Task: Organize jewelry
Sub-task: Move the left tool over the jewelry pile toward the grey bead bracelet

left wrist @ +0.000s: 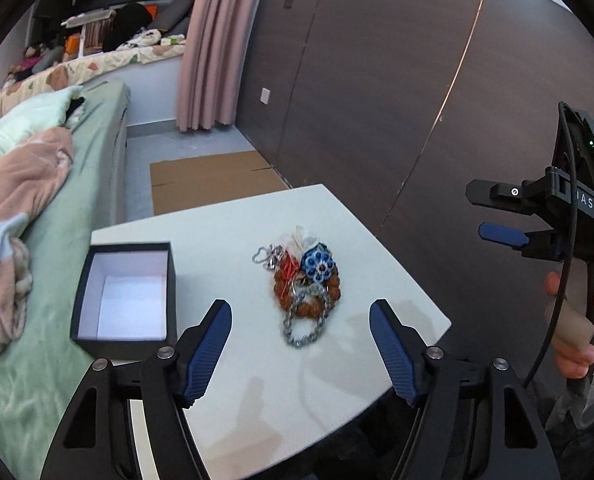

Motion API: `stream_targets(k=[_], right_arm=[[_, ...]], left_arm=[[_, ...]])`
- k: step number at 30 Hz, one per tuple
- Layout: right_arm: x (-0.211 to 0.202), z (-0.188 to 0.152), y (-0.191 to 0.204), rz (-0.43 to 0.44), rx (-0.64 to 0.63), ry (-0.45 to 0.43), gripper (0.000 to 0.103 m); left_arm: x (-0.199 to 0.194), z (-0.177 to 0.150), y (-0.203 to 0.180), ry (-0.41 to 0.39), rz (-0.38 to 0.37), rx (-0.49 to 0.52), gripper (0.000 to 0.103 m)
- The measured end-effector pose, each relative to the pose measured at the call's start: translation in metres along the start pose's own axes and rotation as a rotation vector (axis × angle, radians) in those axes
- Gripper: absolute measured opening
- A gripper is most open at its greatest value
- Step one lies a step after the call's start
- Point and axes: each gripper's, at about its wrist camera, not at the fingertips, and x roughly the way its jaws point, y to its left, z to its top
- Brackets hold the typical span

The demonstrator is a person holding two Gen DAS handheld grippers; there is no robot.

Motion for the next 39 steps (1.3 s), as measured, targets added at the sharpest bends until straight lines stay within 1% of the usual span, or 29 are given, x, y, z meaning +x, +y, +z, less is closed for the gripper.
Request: stream_targets(k=[3, 6, 7, 8, 9, 10, 12, 14, 16, 20, 22, 25, 27, 28, 29, 30, 31, 32, 33, 34, 39], right_arm=[[0.009, 0.005, -0.002, -0.004, 0.029, 0.009, 0.099], [0.019, 0.007, -0.003, -0.013, 0.041, 0.005, 0.099], [0.023, 0.006, -0.005, -0.014, 0.043, 0.004, 0.099], [0.028, 0.005, -0.007, -0.011, 0.048, 0.003, 0.099], [0.034, 0.003, -0.010, -0.007, 0.057, 0.006, 0.097], [0.039, 0.002, -0.013, -0.007, 0.065, 0.012, 0.090], [0.055, -0.003, -0.020, -0.028, 0.076, 0.034, 0.083], [0.067, -0.007, -0.028, -0.028, 0.107, 0.058, 0.083], [0.075, -0.010, -0.033, -0.017, 0.138, 0.080, 0.083], [0.090, -0.011, -0.036, -0.024, 0.165, 0.102, 0.083], [0.095, -0.011, -0.038, -0.024, 0.179, 0.111, 0.083], [0.105, -0.011, -0.038, -0.006, 0.193, 0.129, 0.083], [0.112, -0.011, -0.036, 0.001, 0.189, 0.137, 0.083], [0.115, -0.012, -0.034, 0.005, 0.186, 0.141, 0.083], [0.118, -0.012, -0.032, 0.008, 0.183, 0.144, 0.083], [0.121, -0.012, -0.030, 0.009, 0.179, 0.146, 0.083], [0.124, -0.011, -0.029, 0.008, 0.174, 0.147, 0.083], [0.126, -0.010, -0.027, 0.006, 0.171, 0.146, 0.083], [0.128, -0.009, -0.027, 0.005, 0.168, 0.144, 0.083], [0.130, -0.007, -0.026, 0.002, 0.165, 0.142, 0.083], [0.142, 0.006, -0.016, 0.013, 0.149, 0.129, 0.082]], left_arm=[[0.012, 0.010, 0.002, 0.012, -0.035, -0.003, 0.068], [0.030, 0.016, 0.004, 0.044, -0.037, 0.007, 0.057], [0.038, 0.016, 0.005, 0.061, -0.043, 0.011, 0.051], [0.044, 0.015, 0.005, 0.072, -0.050, 0.013, 0.049], [0.051, 0.013, 0.006, 0.088, -0.060, 0.013, 0.049], [0.058, 0.010, 0.007, 0.104, -0.072, 0.009, 0.048], [0.070, 0.003, 0.011, 0.131, -0.092, -0.001, 0.047], [0.083, -0.003, 0.013, 0.164, -0.107, -0.009, 0.041], [0.095, -0.007, 0.015, 0.195, -0.104, -0.011, 0.036], [0.108, -0.011, 0.019, 0.217, -0.112, -0.009, 0.036], [0.115, -0.013, 0.024, 0.230, -0.125, -0.027, 0.036], [0.126, -0.015, 0.027, 0.246, -0.120, -0.026, 0.036], [0.139, -0.018, 0.030, 0.272, -0.118, -0.027, 0.036], [0.144, -0.020, 0.032, 0.288, -0.118, -0.031, 0.034], [0.149, -0.022, 0.033, 0.305, -0.117, -0.033, 0.028], [0.150, -0.023, 0.034, 0.300, -0.115, -0.031, 0.026], [0.151, -0.022, 0.034, 0.297, -0.110, -0.024, 0.016], [0.153, -0.022, 0.035, 0.317, -0.120, -0.028, 0.010], [0.153, -0.022, 0.038, 0.316, -0.145, -0.045, 0.010], [0.149, -0.020, 0.040, 0.298, -0.156, -0.053, 0.010], [0.126, -0.005, 0.050, 0.210, -0.188, -0.081, 0.010]])
